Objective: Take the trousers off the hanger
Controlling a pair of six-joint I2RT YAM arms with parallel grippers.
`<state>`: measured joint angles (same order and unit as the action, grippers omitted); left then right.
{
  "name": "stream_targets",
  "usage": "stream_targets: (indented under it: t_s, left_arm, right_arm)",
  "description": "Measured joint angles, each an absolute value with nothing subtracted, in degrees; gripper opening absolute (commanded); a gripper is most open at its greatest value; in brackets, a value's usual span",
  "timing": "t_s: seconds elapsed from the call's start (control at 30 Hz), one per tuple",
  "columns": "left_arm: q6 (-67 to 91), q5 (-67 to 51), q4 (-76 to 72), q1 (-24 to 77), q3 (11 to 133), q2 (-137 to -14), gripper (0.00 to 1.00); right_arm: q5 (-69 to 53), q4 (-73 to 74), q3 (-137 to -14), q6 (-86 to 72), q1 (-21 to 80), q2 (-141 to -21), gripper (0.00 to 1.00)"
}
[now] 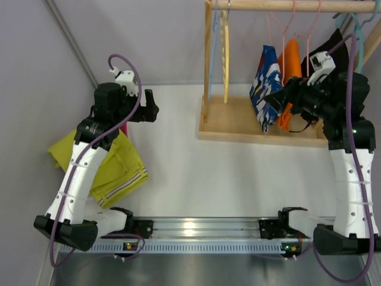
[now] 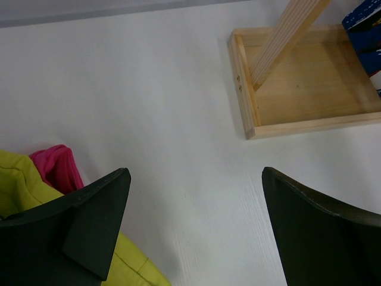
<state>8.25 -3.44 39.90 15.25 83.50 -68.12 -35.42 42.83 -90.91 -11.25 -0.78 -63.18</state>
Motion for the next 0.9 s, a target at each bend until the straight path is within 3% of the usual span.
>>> stream_targets:
  t_s: [0.37,0.67,0.9]
  left_arm:
    - [8.3,-0.3,39.8,15.2,83.7,-67.2,0.98]
    - [8.6,0.5,39.5,15.2,84.7,-67.5,0.98]
    - [8.9,0.5,39.4,15.2,85.1,-68.4,0.98]
  right_arm:
    - [-13.8,30.9,-95.4,-16.9,5.6,-70.3,0.48]
    - [-3.5,22.0,-95.2,-17.8,7.9,-74.7,0.45]
    - [0.9,12.3,-91.3,-17.0,8.6,-76.4,0.54]
